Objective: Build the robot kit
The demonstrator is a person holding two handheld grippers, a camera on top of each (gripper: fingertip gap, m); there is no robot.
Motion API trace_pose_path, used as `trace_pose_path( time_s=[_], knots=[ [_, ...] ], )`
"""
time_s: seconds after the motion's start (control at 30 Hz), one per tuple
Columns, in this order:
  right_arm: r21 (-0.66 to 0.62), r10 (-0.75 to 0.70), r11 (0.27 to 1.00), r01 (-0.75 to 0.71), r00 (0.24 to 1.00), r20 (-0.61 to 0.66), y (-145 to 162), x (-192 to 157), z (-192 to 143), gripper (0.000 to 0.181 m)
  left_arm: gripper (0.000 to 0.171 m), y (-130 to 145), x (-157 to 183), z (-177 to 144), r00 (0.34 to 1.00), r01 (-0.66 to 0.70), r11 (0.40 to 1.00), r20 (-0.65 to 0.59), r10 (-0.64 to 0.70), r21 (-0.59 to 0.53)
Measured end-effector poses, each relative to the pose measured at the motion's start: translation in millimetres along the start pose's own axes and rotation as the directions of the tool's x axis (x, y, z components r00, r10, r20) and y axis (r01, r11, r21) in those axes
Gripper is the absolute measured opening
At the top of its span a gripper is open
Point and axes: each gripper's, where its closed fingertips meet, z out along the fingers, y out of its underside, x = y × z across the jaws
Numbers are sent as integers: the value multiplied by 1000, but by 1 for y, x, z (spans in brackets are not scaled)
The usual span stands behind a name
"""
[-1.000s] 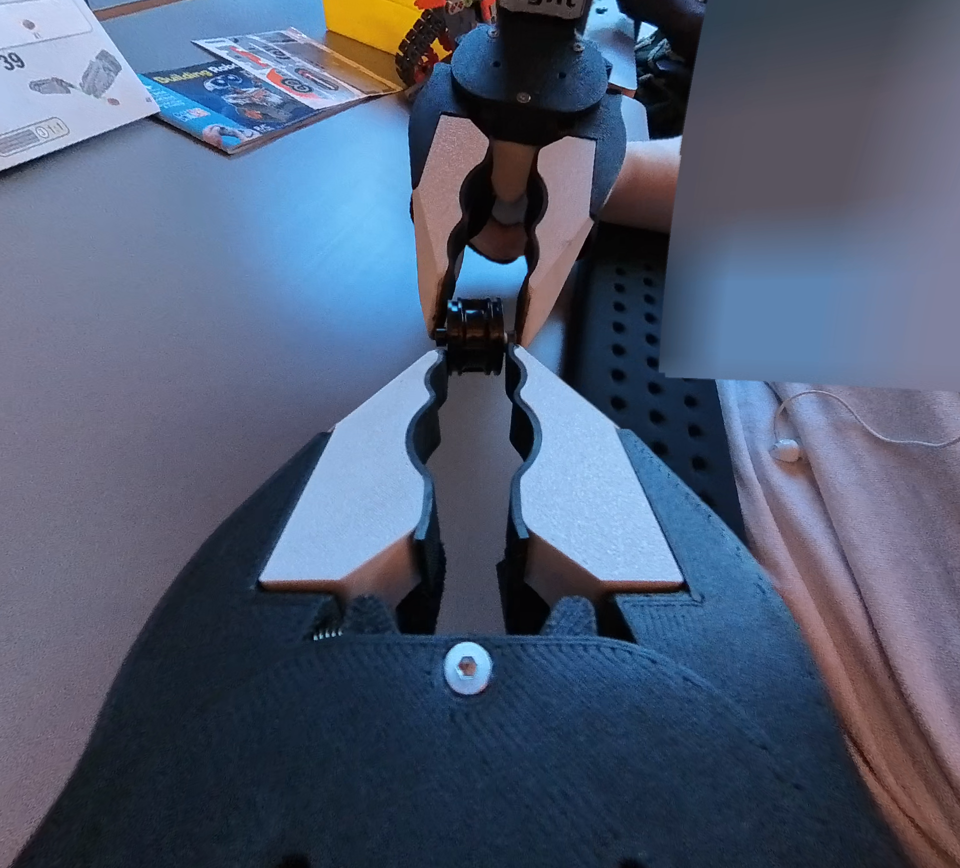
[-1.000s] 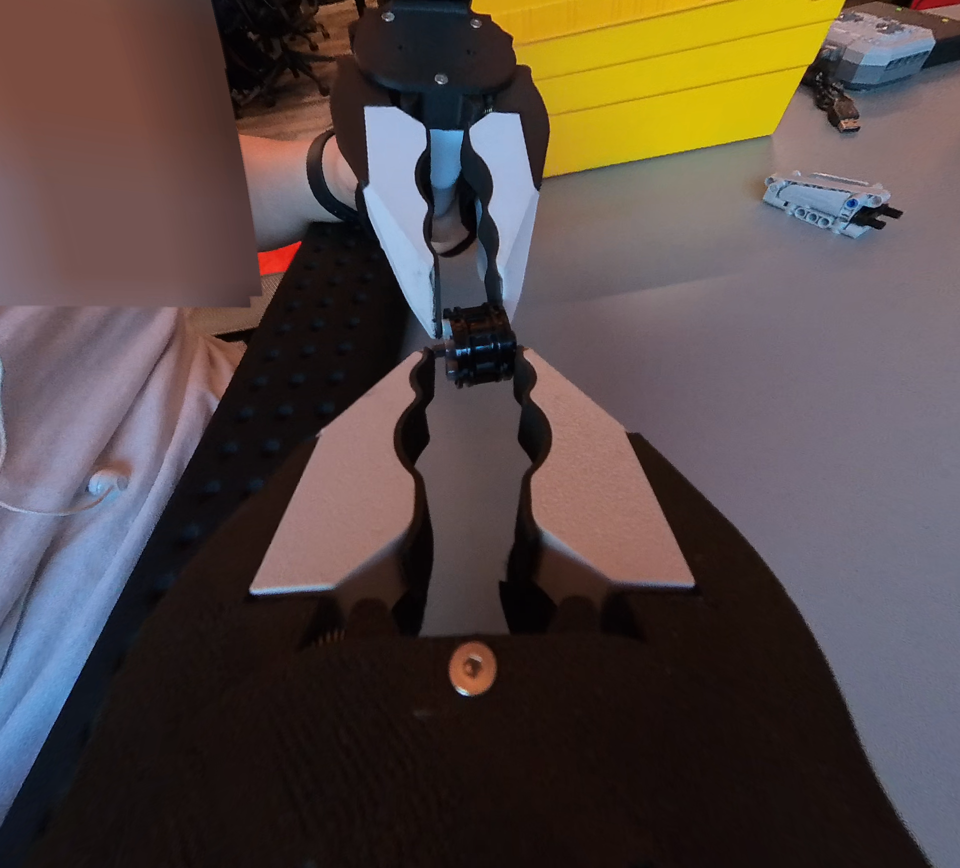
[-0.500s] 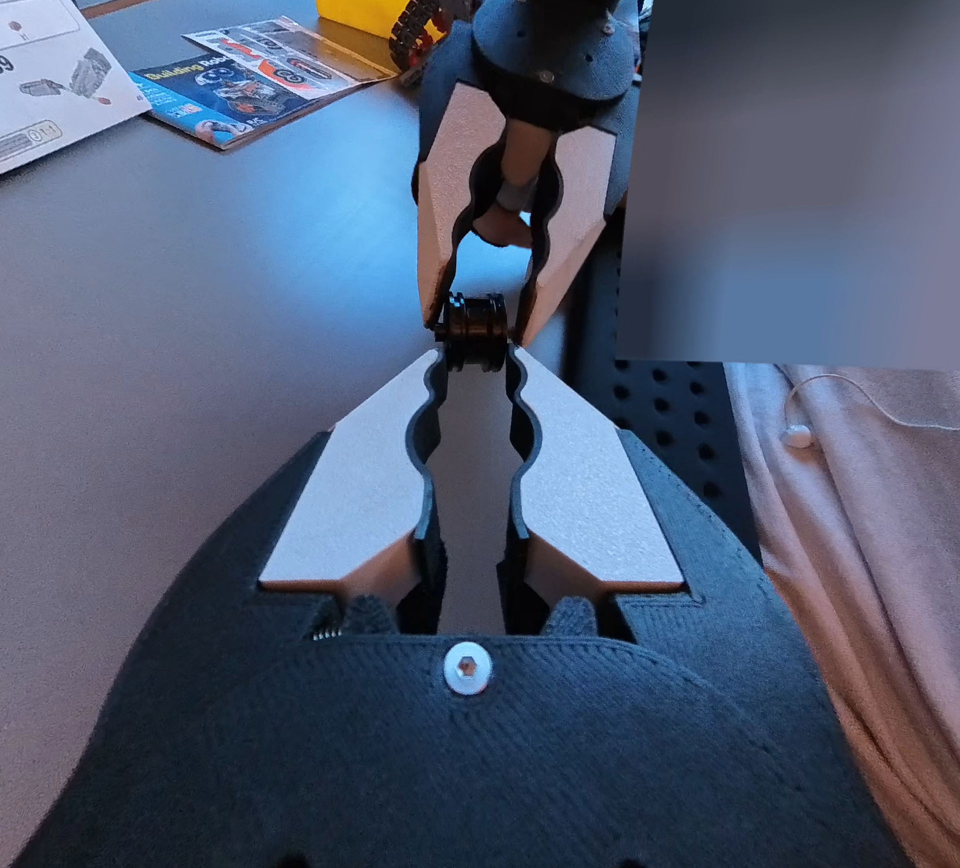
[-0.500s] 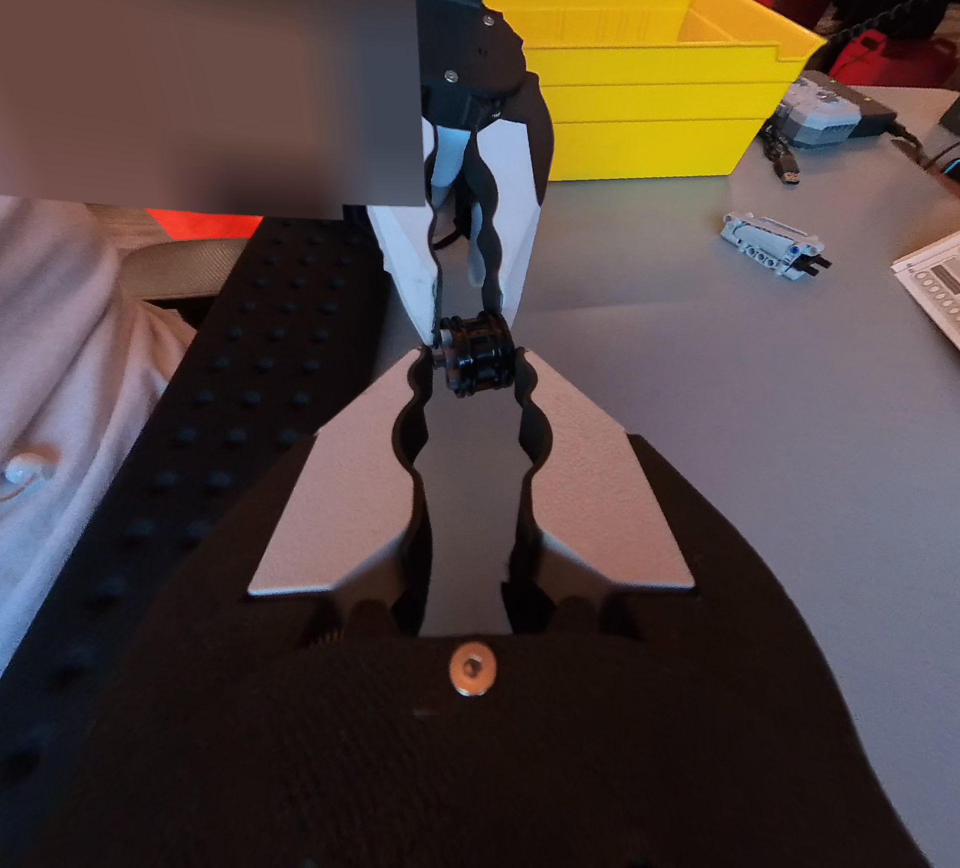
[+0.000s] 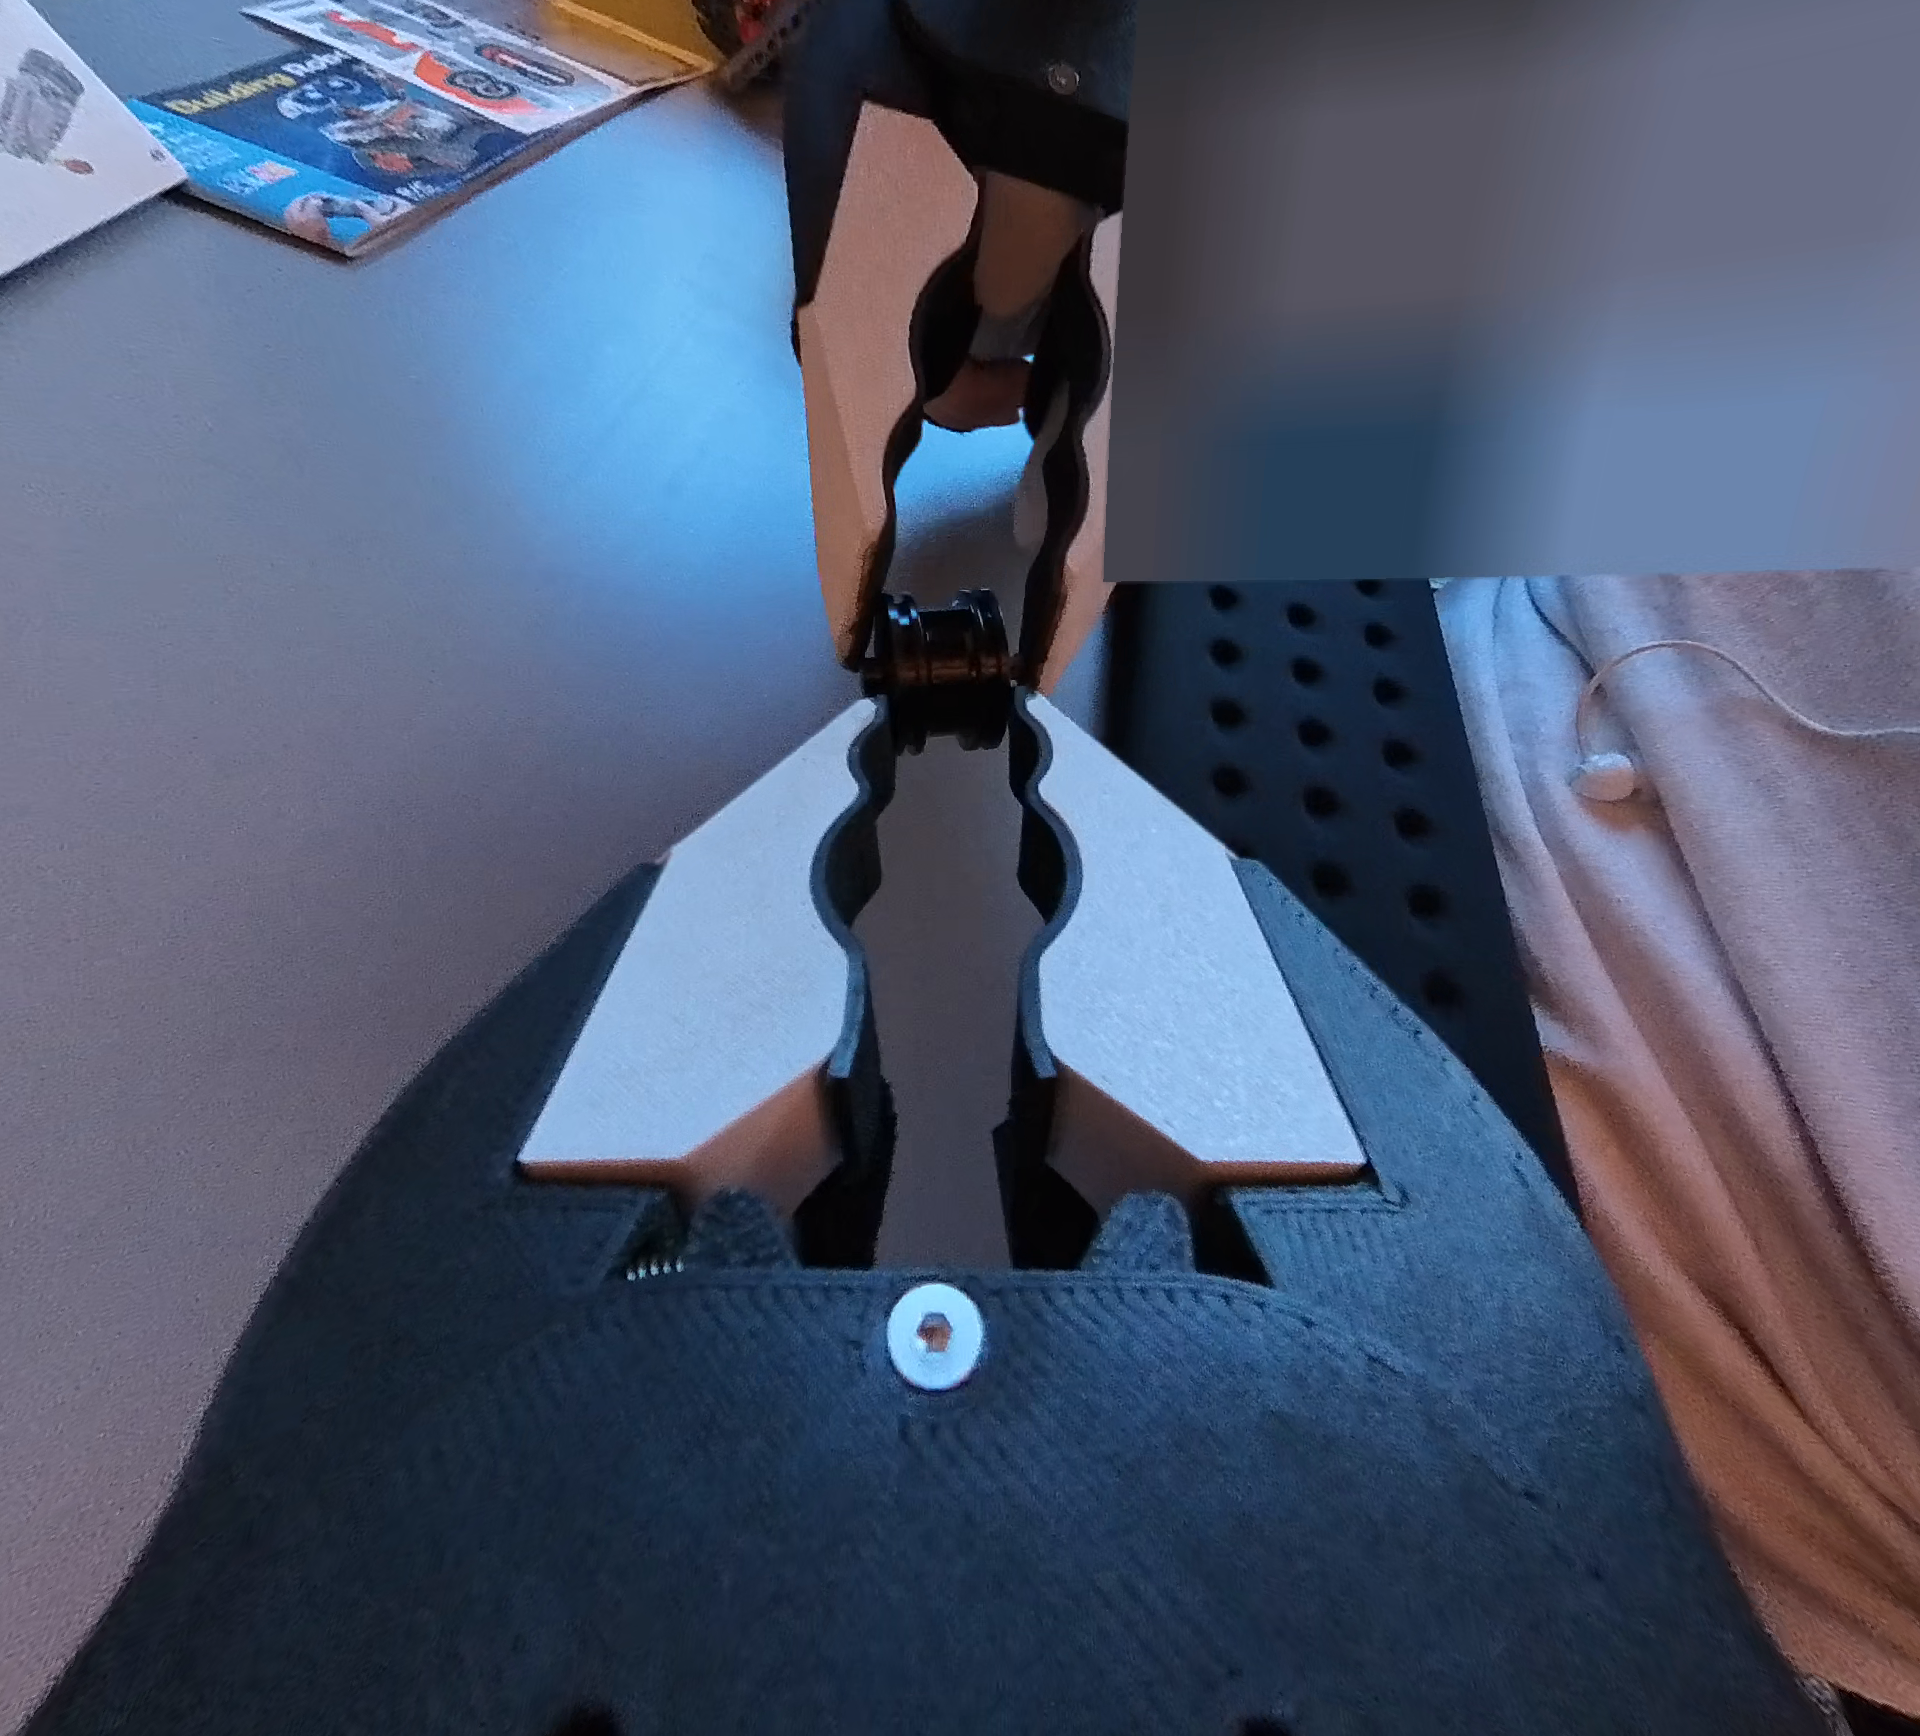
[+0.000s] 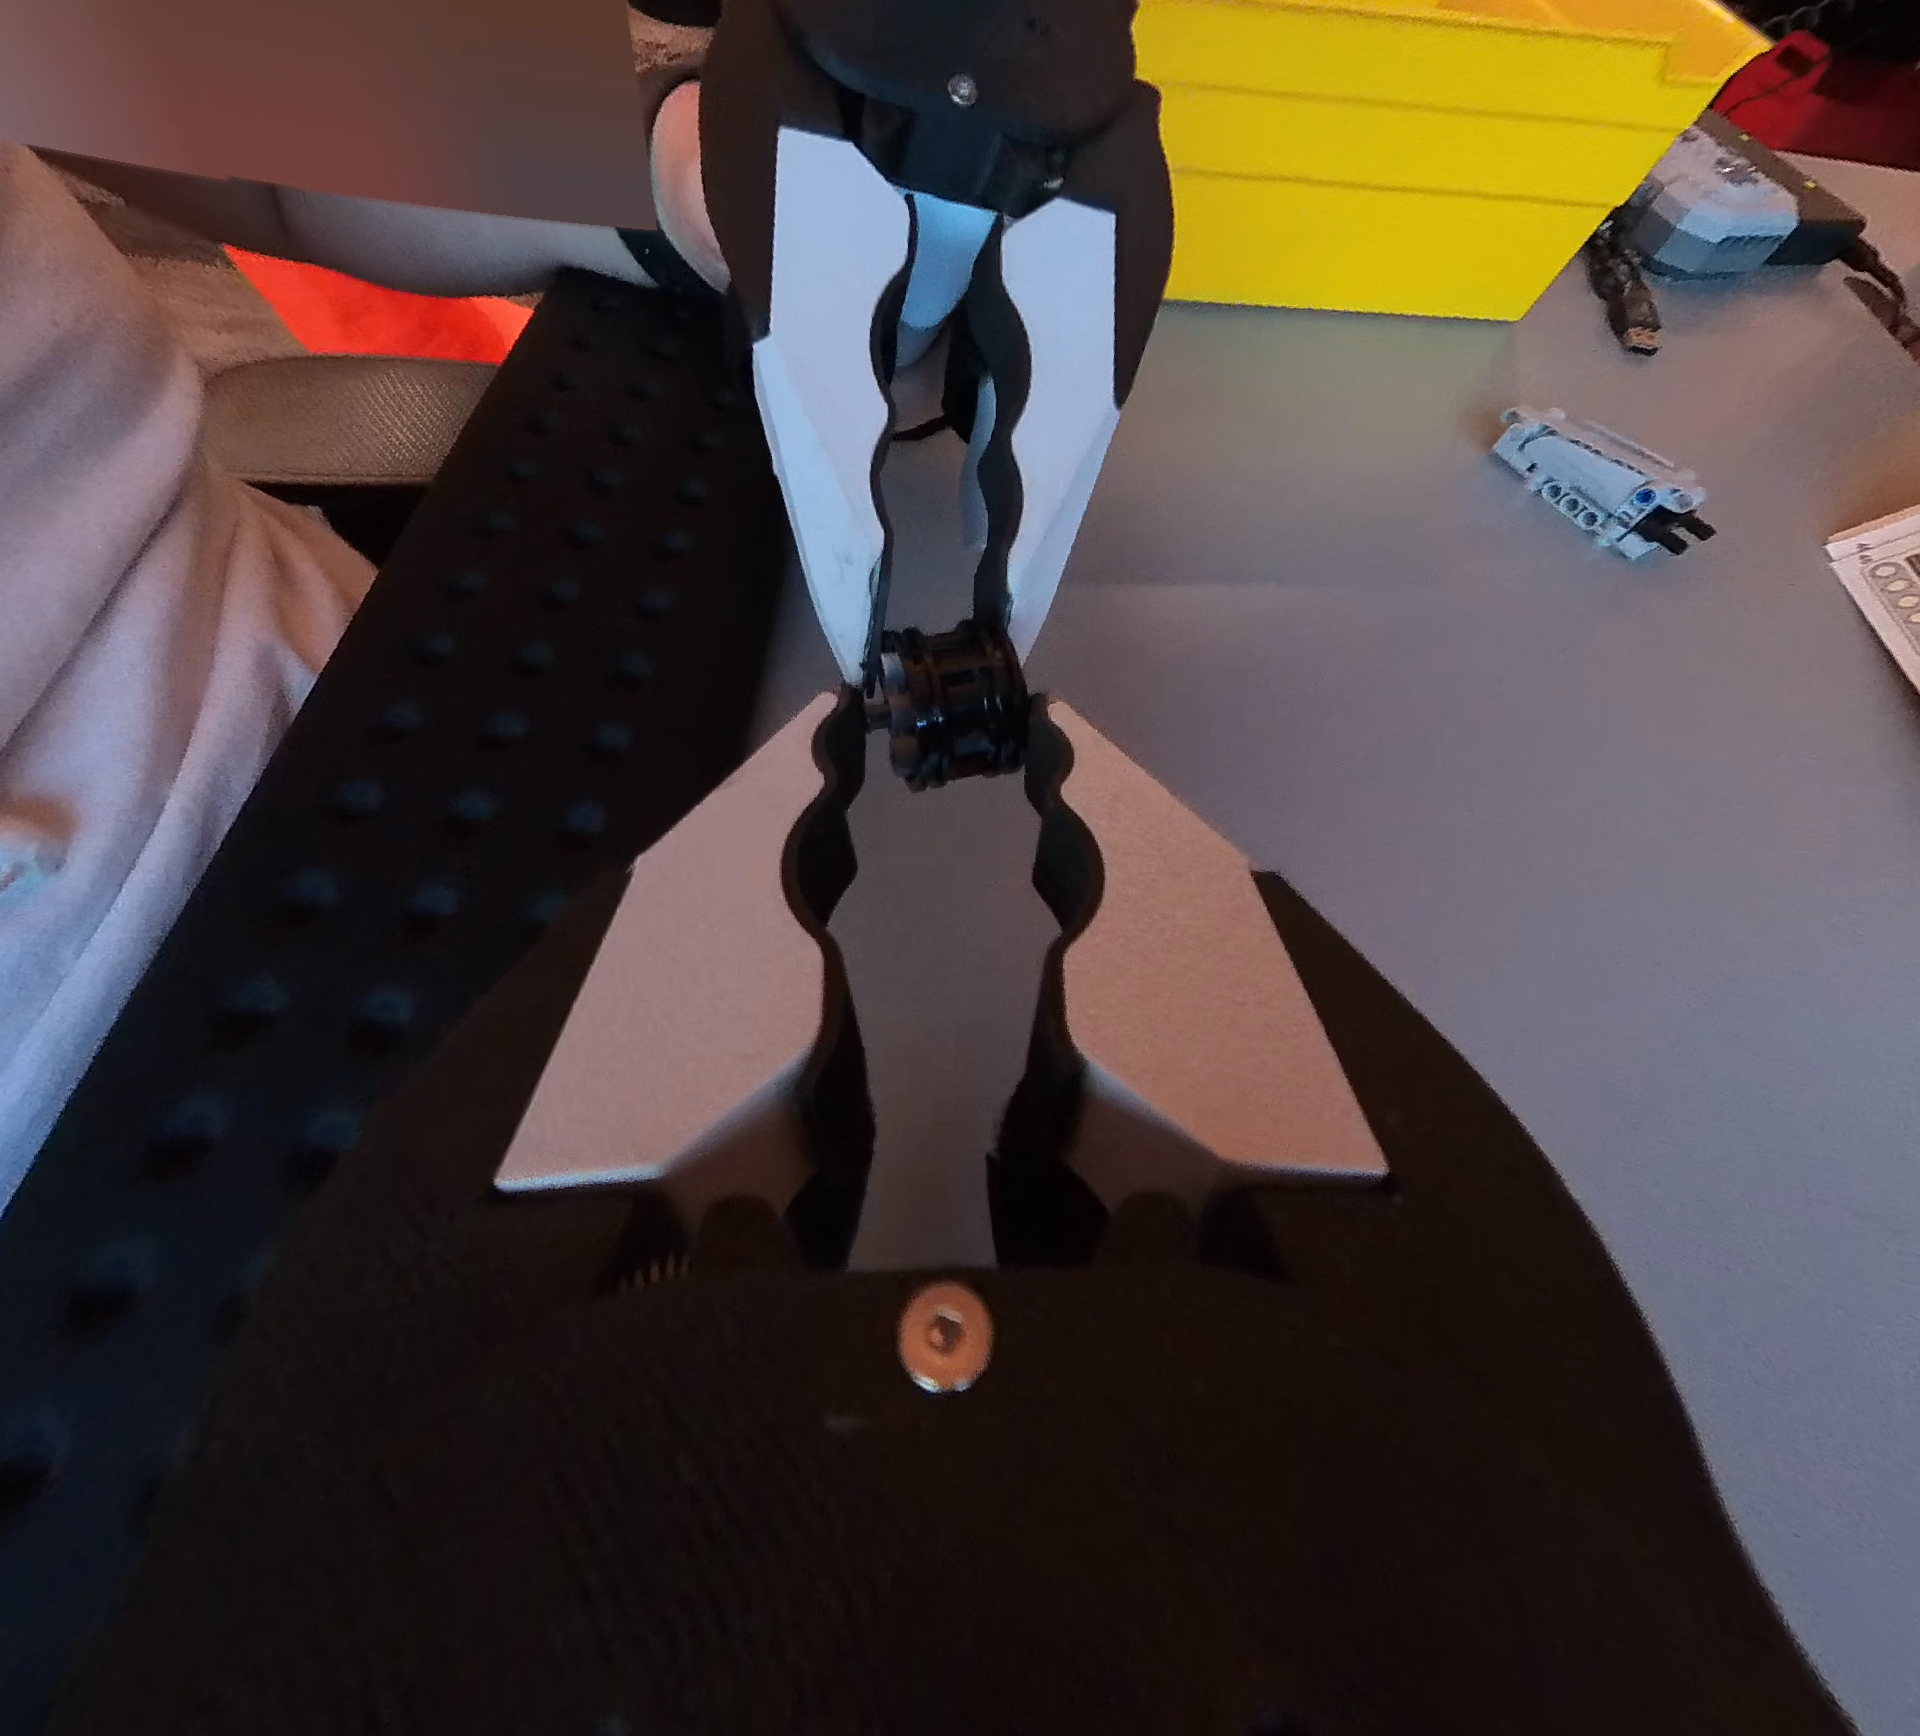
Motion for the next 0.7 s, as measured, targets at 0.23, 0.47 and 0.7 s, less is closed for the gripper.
trace_pose_path(
  time_s=[0.23, 0.47, 0.7],
  knots=[
    [-47, -7, 999, 9, 999, 37, 19, -5, 10, 30, 19, 21, 0, 8, 1000, -7, 996, -23, 5, -94],
    [-159, -27, 987, 32, 999, 35, 41, -6, 20, 30, 18, 43, -4, 17, 998, -45, 976, 26, 52, -213],
    [-172, -20, 985, 22, 1000, 12, 43, -2, 21, 30, 19, 44, -8, 17, 998, -27, 975, 51, 39, -219]
  ],
)
